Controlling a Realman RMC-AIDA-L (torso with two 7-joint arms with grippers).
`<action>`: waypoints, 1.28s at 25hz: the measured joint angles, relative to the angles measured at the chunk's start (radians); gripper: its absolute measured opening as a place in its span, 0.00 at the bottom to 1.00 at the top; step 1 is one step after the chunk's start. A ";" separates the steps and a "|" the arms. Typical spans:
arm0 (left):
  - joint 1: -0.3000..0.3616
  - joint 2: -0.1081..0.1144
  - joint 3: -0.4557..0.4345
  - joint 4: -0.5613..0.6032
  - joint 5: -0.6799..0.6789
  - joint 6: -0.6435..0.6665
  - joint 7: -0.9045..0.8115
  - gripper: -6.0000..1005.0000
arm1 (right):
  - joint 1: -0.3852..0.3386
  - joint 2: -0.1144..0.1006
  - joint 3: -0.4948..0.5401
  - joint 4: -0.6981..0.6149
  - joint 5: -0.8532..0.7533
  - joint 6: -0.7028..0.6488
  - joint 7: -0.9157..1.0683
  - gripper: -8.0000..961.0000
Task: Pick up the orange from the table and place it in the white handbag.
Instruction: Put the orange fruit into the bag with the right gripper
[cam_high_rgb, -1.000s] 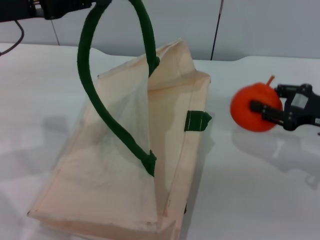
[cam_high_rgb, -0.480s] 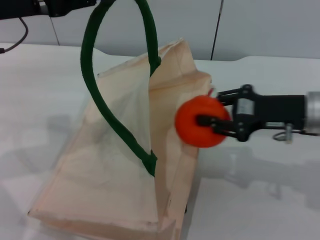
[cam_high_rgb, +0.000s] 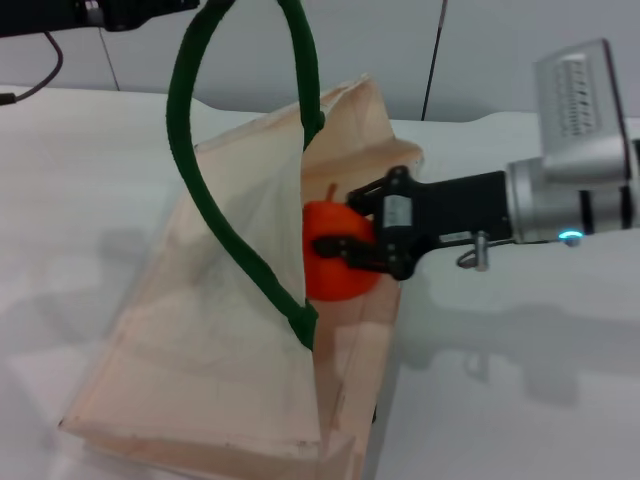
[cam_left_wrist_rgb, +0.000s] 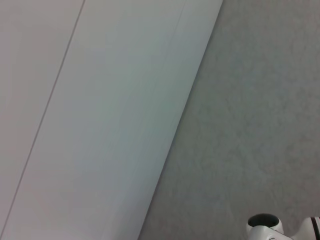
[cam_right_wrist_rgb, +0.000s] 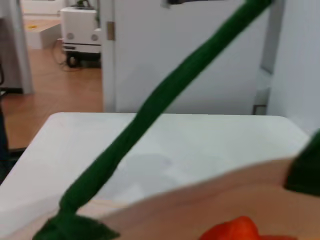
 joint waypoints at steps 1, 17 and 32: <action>-0.002 0.000 0.000 0.000 0.001 0.000 0.000 0.14 | 0.011 0.001 -0.006 0.006 0.000 -0.003 0.000 0.32; -0.011 -0.003 0.000 0.001 0.001 0.000 0.000 0.14 | 0.123 0.010 -0.010 0.158 0.004 -0.149 -0.027 0.16; -0.008 -0.003 0.000 0.000 0.001 0.000 0.000 0.14 | 0.115 0.010 0.021 0.166 0.011 -0.197 -0.024 0.39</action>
